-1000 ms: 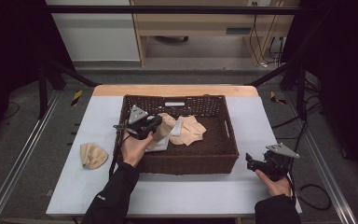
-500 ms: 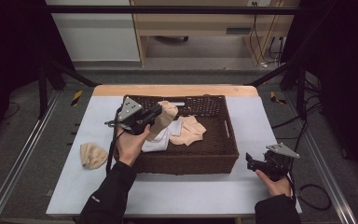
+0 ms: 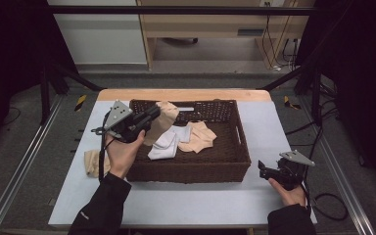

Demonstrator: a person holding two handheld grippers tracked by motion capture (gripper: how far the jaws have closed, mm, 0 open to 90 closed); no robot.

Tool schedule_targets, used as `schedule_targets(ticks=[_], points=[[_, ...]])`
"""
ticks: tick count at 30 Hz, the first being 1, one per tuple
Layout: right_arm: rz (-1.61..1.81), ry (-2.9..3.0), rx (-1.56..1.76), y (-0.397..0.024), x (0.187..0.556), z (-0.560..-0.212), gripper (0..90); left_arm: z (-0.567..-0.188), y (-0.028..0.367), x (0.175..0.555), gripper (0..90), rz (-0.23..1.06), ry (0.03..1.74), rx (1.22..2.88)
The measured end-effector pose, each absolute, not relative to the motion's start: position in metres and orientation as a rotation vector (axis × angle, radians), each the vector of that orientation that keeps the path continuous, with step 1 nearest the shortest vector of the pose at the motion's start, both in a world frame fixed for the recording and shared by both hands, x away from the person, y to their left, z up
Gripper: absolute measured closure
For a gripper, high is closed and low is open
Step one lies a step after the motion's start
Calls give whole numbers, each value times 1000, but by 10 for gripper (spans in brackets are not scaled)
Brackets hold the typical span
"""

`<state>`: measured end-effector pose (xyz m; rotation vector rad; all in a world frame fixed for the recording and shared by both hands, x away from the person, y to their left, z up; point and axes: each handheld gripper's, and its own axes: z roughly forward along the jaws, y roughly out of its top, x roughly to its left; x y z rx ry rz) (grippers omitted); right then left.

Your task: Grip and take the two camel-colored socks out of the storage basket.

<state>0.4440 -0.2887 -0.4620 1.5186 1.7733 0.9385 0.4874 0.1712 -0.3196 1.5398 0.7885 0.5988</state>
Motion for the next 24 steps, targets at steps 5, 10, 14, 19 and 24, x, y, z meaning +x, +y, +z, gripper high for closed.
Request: schedule_targets(ticks=[5,10,14,19,24], points=[[942,1777,1518,-288,444,-462,42,-314,184,479,848,625,782,1543],[941,1776,1517,-289,444,-462,42,-311,201,473,848,644,799,1535],[942,1778,1514,-288,444,-462,42,-312,217,467,848,652,818,1510],[941,1778,1517,-288,444,-462,42,-312,243,458,848,673,850,1477],[936,1783,1518,-288,444,-463,42,-313,266,452,847,686,878,1440]])
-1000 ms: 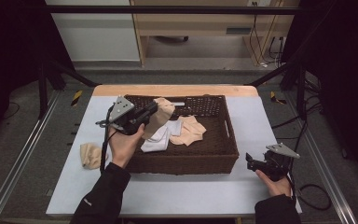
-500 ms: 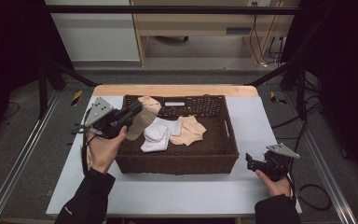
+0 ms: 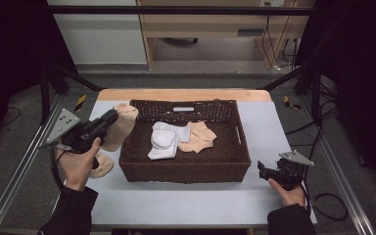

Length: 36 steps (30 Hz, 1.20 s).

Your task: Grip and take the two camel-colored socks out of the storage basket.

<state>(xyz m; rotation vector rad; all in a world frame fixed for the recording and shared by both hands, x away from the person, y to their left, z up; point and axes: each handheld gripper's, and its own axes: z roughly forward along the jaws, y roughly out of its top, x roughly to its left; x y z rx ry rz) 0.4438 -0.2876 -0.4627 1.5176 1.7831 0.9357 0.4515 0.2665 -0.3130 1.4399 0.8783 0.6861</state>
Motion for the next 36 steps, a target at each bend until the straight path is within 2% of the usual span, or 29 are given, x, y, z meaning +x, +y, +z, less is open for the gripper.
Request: schedule_targets(ticks=[21,36], points=[[943,1780,1516,-288,444,-463,42,-355,327,447,847,726,1066,1424],[950,1782,1509,-288,443,-461,42,-394,336,460,845,732,1200,1522]])
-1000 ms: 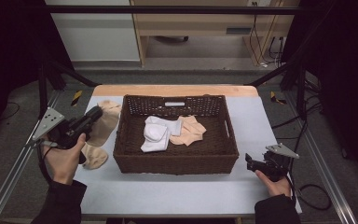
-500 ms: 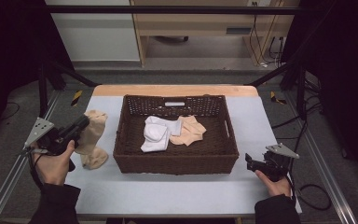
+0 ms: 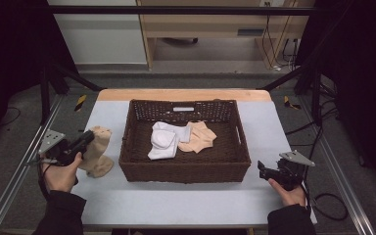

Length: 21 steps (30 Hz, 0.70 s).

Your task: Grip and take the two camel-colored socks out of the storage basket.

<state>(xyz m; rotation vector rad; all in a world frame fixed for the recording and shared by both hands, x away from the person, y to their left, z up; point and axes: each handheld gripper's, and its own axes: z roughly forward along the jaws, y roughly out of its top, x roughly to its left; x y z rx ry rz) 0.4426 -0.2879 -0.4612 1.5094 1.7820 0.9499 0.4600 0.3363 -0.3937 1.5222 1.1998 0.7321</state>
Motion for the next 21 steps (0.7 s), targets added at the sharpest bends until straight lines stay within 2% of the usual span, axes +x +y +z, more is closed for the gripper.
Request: schedule_targets(ticks=[14,21], points=[[943,1786,1513,-287,443,-462,43,-431,333,474,836,651,1291,1669],[938,1802,1513,-287,444,-463,42,-439,329,477,769,631,1303,1709]])
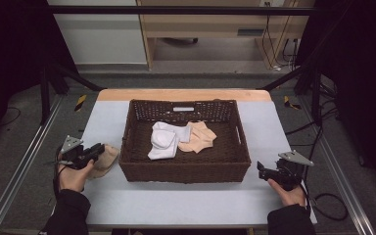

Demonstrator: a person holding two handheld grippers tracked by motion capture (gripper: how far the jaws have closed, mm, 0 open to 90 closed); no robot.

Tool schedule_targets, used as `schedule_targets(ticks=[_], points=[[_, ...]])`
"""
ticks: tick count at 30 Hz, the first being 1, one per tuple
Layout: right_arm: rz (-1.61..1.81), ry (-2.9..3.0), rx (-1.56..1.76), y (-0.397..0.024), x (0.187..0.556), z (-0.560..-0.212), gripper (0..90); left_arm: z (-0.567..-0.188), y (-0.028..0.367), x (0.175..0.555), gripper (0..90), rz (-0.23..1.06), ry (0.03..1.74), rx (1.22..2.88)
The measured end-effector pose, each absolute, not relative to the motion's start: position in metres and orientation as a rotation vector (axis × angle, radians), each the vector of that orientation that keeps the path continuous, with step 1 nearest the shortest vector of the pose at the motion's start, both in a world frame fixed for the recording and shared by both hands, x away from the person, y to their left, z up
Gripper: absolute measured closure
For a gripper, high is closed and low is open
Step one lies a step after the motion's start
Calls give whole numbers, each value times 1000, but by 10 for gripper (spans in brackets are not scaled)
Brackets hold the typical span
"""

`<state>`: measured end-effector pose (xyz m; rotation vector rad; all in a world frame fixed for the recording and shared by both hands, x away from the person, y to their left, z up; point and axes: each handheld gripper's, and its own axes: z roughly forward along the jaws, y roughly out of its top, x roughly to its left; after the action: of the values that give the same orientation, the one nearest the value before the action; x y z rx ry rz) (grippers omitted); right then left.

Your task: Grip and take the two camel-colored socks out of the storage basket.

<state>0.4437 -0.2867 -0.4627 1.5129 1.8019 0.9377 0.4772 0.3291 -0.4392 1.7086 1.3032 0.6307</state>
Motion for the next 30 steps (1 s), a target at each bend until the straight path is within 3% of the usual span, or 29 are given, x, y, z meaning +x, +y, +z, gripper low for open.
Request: schedule_targets(ticks=[12,30], points=[[936,1800,1517,-287,443,-463,42,-425,332,465,570,640,1243,1653],[930,1781,1535,-289,442,-462,42,-434,356,427,421,693,1268,1660]])
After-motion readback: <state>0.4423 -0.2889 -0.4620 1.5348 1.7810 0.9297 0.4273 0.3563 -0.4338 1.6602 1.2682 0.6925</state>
